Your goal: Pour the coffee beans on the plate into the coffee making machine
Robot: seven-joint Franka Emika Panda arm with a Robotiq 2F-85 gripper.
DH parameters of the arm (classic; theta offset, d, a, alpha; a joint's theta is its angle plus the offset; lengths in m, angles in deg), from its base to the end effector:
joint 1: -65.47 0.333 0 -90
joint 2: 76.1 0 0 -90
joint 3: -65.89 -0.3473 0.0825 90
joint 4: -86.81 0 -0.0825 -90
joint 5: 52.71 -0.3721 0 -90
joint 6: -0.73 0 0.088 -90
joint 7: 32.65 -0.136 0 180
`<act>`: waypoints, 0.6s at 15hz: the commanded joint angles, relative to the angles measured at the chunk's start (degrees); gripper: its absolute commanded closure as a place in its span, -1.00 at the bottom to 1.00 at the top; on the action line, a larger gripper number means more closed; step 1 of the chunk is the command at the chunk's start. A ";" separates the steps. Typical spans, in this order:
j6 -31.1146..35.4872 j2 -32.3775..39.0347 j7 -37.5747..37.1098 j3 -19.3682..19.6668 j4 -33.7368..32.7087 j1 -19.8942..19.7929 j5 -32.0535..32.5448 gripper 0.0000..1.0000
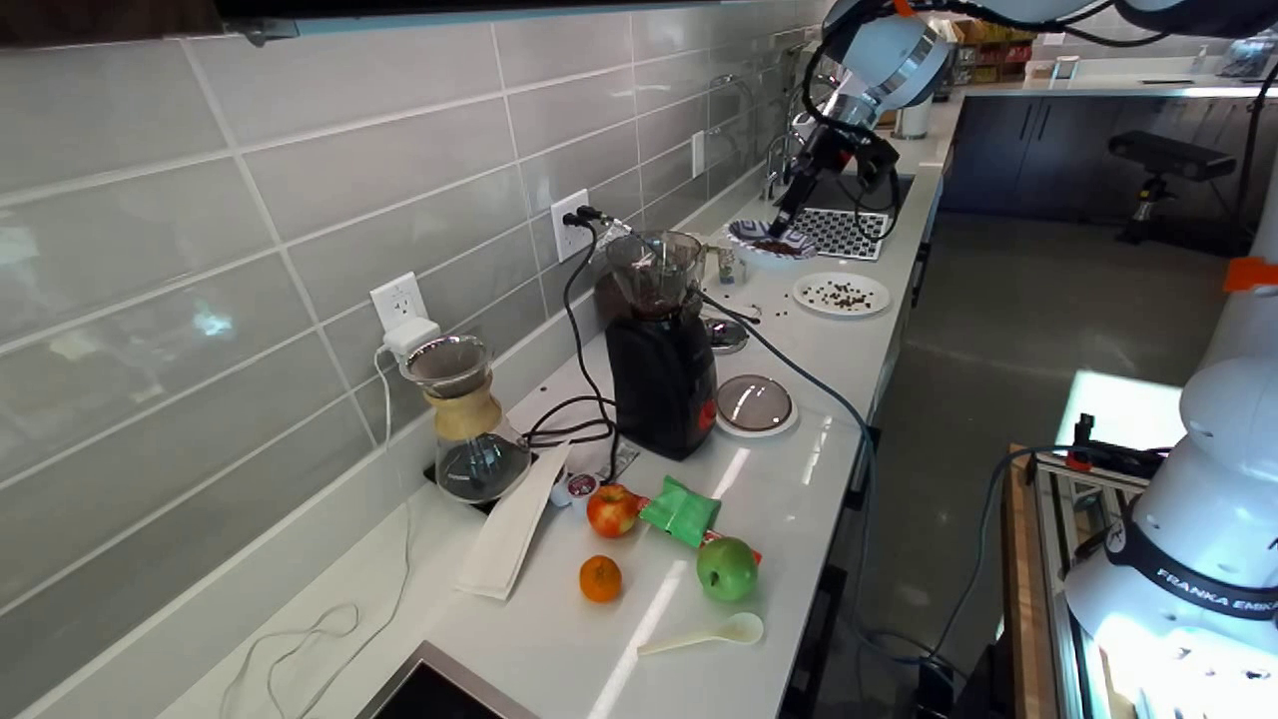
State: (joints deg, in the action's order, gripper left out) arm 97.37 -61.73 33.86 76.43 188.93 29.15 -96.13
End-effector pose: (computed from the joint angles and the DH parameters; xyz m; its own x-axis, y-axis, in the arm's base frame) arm 0.4696 -0.3642 0.4280 0.9201 -0.0218 0.3910 0.2202 -0.7969 -0.5626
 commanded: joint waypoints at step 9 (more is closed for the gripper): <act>-10.05 0.07 0.52 3.77 -4.11 5.06 2.16 0.98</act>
State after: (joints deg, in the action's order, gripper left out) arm 89.74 -61.65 34.06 78.62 186.33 32.43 -95.61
